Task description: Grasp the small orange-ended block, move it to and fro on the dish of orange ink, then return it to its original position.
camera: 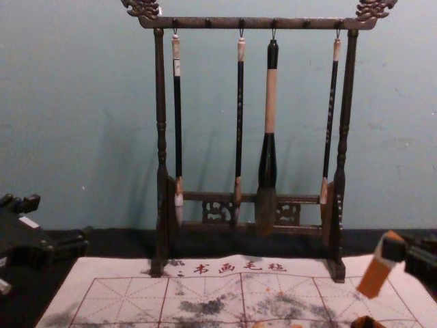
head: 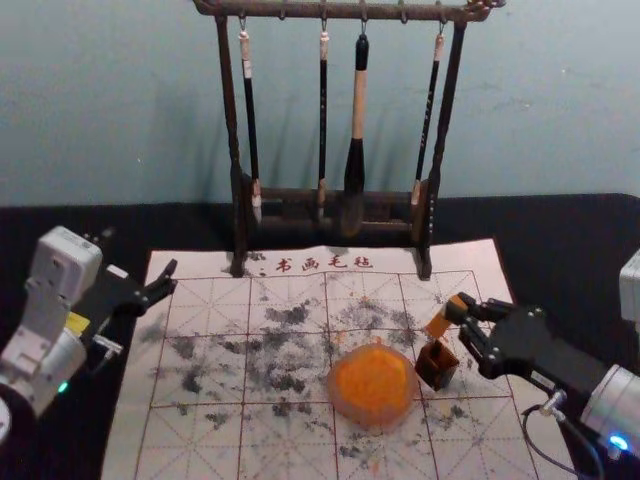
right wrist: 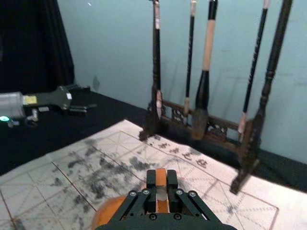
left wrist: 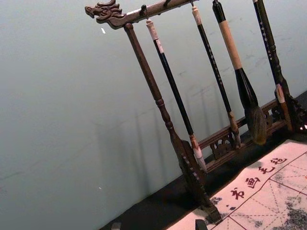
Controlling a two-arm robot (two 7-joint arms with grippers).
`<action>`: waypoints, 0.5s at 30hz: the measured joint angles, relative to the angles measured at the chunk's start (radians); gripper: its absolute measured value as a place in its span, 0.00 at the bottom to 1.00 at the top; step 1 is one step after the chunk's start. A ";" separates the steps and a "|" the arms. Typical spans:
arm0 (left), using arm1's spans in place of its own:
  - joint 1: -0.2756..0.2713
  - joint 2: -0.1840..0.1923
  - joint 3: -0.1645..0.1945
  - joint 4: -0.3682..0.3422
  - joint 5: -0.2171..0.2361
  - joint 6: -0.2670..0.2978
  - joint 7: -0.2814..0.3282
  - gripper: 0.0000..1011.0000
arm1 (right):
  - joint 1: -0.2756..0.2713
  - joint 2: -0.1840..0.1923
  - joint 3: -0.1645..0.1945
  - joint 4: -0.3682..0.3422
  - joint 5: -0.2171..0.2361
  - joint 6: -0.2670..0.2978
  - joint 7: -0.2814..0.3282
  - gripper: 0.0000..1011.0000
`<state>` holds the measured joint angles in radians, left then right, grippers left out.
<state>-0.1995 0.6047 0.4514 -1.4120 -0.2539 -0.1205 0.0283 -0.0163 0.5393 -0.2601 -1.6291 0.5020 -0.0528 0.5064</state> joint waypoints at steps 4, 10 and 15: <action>0.000 0.000 0.000 0.000 0.000 0.000 0.000 0.99 | 0.016 0.006 -0.015 -0.005 0.011 0.009 0.018 0.09; 0.000 0.000 0.000 0.000 0.000 0.000 0.000 0.99 | 0.052 0.022 -0.069 -0.003 0.011 0.039 0.052 0.09; 0.000 0.000 0.000 0.000 0.000 0.000 0.000 0.99 | 0.087 0.033 -0.128 0.008 -0.015 0.070 0.072 0.09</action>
<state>-0.1995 0.6047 0.4514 -1.4120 -0.2539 -0.1205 0.0283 0.0707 0.5728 -0.3878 -1.6211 0.4873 0.0171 0.5781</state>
